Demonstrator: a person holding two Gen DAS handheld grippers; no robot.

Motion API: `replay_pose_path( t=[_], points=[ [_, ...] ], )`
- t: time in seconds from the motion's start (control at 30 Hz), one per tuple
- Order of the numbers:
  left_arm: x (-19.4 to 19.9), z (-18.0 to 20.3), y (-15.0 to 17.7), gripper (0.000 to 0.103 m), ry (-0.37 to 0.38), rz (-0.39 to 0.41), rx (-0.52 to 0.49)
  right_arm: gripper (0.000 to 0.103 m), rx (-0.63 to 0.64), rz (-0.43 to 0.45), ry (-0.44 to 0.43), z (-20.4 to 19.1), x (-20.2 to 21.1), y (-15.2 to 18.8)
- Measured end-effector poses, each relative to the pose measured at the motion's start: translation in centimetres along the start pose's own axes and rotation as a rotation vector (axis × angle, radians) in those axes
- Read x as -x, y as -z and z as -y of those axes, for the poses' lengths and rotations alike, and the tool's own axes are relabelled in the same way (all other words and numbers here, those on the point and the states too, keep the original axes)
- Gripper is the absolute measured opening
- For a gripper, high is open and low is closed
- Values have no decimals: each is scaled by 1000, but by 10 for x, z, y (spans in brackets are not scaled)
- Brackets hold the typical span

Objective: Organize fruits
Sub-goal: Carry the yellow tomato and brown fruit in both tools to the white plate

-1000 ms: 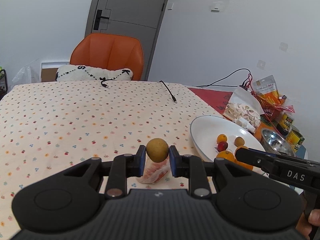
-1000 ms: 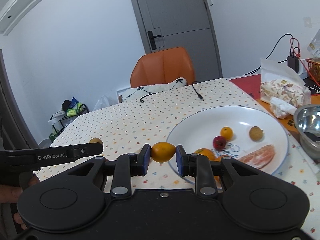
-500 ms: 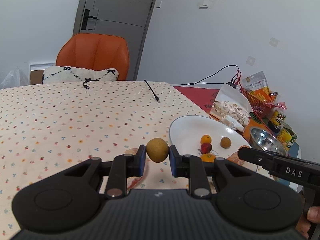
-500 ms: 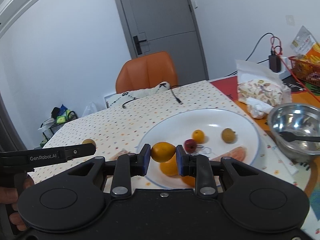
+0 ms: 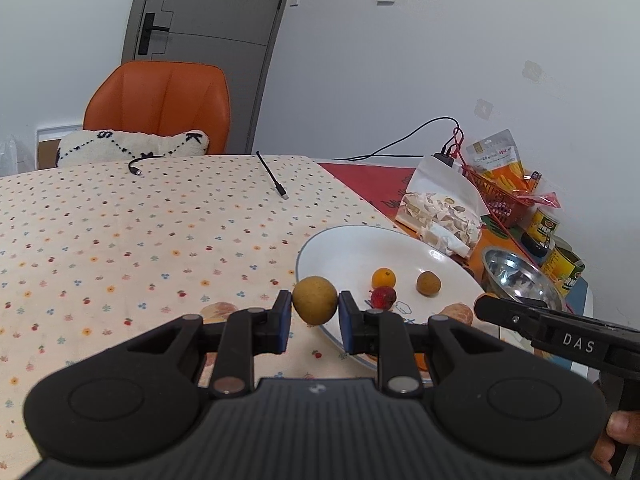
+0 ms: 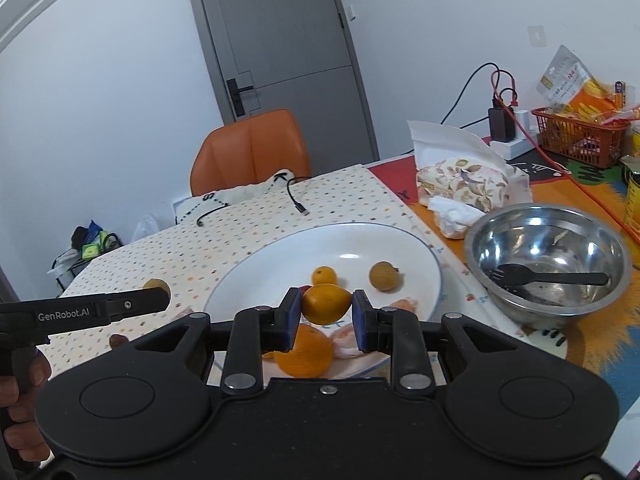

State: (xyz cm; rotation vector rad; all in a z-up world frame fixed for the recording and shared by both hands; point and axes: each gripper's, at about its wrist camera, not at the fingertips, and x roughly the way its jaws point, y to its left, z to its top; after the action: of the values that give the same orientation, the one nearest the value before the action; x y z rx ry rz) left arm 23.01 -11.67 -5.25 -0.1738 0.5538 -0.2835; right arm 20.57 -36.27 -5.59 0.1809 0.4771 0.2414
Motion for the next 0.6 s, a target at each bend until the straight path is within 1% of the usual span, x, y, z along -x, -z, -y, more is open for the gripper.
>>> replay_pose_path(
  t=[0.6],
  points=[
    [-27, 13, -3, 23, 41, -29, -19, 26, -13, -23, 16, 11, -25, 2]
  ],
)
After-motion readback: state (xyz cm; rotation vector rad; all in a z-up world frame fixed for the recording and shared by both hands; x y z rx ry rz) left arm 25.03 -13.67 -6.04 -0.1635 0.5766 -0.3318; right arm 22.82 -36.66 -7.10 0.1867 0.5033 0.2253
